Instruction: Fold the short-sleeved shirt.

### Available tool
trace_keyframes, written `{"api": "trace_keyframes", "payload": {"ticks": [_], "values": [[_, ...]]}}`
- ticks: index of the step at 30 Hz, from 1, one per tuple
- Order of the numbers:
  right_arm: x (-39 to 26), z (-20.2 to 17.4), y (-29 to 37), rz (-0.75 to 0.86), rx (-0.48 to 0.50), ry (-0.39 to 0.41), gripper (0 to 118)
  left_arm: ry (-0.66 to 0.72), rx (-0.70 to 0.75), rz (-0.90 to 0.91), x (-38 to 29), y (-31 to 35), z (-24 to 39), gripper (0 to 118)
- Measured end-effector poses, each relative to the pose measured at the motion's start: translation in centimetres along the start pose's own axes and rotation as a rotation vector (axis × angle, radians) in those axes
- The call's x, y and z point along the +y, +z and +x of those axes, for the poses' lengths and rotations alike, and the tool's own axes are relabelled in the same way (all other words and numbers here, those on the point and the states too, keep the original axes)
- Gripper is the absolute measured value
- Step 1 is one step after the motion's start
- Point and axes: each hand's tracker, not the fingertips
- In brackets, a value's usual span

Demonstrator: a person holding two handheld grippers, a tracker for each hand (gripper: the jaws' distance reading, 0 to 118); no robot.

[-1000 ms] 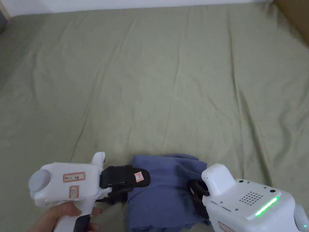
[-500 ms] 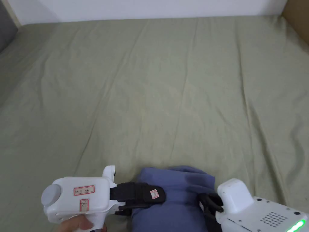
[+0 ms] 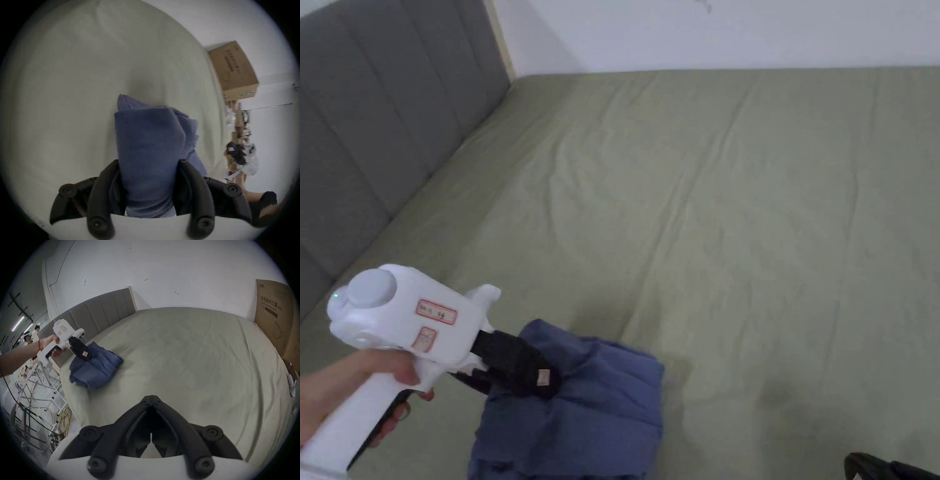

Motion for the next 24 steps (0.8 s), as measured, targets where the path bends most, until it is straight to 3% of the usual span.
{"api": "trace_keyframes", "payload": {"ticks": [9,14,15,16,18,24], "values": [[0.9,-2.0,-2.1,-0.013,0.013,0.032,0,0.032,0.361,-0.081,2.7,5.0,-6.6,45],[1.0,-2.1,-2.4,-0.02,0.012,0.042,0,0.068,0.414,-0.058,2.8,4.0,-7.9,50],[1.0,-2.0,-2.3,-0.019,0.015,0.042,0,0.05,0.432,-0.033,2.5,3.9,-7.5,56],[1.1,-2.0,-2.1,-0.019,0.02,0.041,0,0.03,0.44,-0.007,1.9,4.2,-7.2,70],[1.2,-2.0,-1.3,-0.009,0.026,0.041,0,-0.04,0.565,0.065,0.6,5.1,-7.2,115],[1.8,-1.4,2.7,0.062,0.025,0.04,0,0.015,0.516,0.351,-5.3,14.6,-1.9,111]]}}
